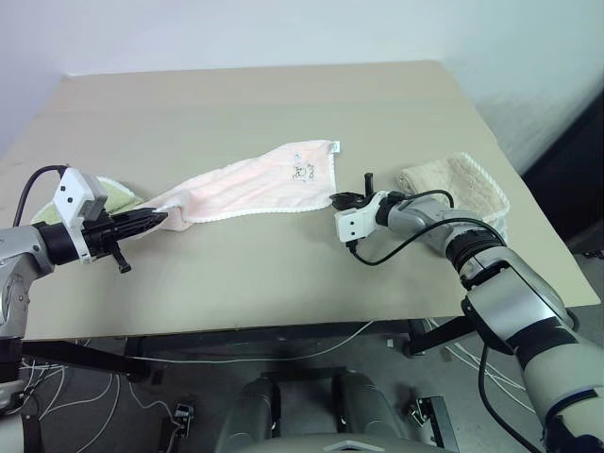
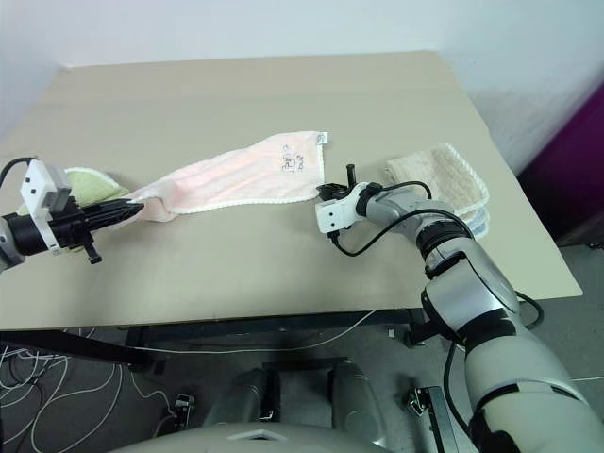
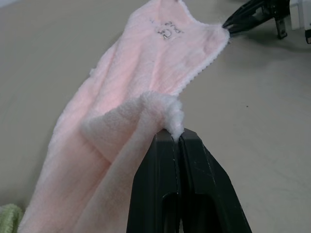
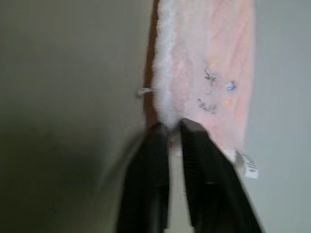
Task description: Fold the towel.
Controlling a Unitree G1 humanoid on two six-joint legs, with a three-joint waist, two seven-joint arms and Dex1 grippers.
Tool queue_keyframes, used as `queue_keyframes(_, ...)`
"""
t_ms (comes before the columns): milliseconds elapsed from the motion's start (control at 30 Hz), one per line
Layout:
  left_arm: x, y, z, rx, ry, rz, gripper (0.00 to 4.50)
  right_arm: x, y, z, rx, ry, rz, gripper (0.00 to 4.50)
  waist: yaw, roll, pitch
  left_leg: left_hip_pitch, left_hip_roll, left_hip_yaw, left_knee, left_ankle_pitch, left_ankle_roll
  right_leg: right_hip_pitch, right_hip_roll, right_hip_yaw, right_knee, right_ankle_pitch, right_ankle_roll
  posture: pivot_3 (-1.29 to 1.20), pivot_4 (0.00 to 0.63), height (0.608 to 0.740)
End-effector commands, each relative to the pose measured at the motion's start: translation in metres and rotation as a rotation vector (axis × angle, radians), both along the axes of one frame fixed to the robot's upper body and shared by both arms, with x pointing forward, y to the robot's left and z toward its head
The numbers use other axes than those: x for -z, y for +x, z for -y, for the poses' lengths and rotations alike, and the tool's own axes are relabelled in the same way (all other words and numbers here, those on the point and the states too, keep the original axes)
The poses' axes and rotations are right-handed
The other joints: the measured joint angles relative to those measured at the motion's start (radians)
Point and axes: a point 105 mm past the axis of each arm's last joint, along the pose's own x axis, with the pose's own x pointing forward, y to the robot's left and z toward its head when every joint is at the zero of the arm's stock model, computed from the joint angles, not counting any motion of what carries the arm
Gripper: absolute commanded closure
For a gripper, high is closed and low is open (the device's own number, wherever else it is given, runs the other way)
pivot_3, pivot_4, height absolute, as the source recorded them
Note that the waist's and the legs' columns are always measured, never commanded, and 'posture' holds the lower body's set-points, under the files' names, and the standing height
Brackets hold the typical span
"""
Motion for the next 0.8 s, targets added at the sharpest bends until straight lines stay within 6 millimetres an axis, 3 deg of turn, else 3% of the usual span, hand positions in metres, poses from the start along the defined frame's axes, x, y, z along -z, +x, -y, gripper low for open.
queue_keyframes(33,-0.014,0.000,0.000,0.006,-0.003,0.058,4.50,0.000,-0.001,-0.003,-0.010,0.010,-0.001,4.45,0.001,0.000,0.000,0.000,0.000,0.000,0.000,0.000,0.000,0.000,0.000,0.000,0.000,0.000,0.000,0.00,0.150,0.740)
queue_keyframes(233,-0.014,0.001,0.001,0.007,-0.005,0.060,4.50,-0.003,-0.001,0.002,-0.003,0.032,0.007,4.45,0.000,0.000,0.000,0.000,0.000,0.000,0.000,0.001,-0.002,0.000,0.000,0.000,0.000,0.000,0.000,0.00,0.150,0.740)
queue_keyframes(433,-0.015,-0.003,-0.004,-0.010,0.000,0.067,4.50,-0.018,-0.002,0.026,0.037,0.112,-0.001,4.45,0.005,0.000,0.000,-0.001,-0.001,0.000,0.000,0.001,-0.001,0.000,-0.001,0.000,0.000,0.000,0.000,0.00,0.150,0.740)
queue_keyframes(567,-0.019,-0.003,-0.011,-0.049,-0.002,0.096,4.50,-0.058,-0.007,0.057,0.073,0.288,-0.046,4.45,0.009,0.001,0.002,-0.002,-0.001,0.000,0.000,0.000,0.000,0.000,-0.001,0.000,-0.001,0.000,0.000,0.00,0.150,0.740)
queue_keyframes(800,-0.036,0.016,-0.018,-0.115,0.005,0.212,4.50,-0.136,-0.013,0.086,0.111,0.464,-0.010,4.45,0.006,0.001,0.002,-0.002,0.000,0.000,0.000,0.000,0.001,0.000,-0.001,0.000,-0.001,0.000,0.000,0.00,0.150,0.740)
